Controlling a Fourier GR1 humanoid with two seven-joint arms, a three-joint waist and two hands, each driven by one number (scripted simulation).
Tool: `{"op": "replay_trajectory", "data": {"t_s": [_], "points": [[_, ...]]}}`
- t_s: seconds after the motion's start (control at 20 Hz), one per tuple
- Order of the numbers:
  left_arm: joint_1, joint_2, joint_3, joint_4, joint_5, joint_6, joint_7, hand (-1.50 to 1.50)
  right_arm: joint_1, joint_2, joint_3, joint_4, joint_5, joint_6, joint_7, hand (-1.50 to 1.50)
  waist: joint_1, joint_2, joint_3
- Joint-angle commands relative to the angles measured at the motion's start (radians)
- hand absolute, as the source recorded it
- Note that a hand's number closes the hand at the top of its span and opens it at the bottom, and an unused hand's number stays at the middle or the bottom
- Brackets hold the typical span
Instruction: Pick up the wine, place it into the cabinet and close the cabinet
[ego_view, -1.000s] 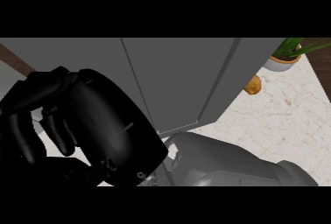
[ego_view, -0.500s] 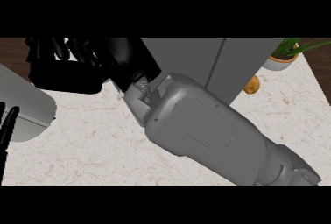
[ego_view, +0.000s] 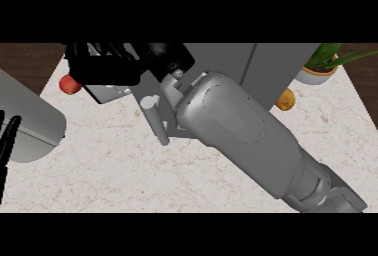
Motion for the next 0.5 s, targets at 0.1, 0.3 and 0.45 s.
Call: {"op": "replay_trajectory", "data": {"t_s": [0.1,0.3,0.45], "points": [[-0.017,-0.005,-0.007,0.019,-0.012,-0.022,0.008,-1.50,0.010,-0.101,-0.072,0.160,0.035,0.032,-0.066,1.50,-0.010,0.039,0.006],[-0.021,-0.007,-0.005,-0.026,-0.003,0.007,0.034,-1.50,0.012,-0.108,-0.054,0.193,0.071,0.023,-0.085,1.50,0.000,0.038,0.007],[-0.054,-0.030,-0.034,0.008,-0.035,0.026,0.028,-1.50,0.008,-0.081,-0.050,0.208,0.073,0.023,-0.107,1.50,-0.007,0.044,0.006]]}}
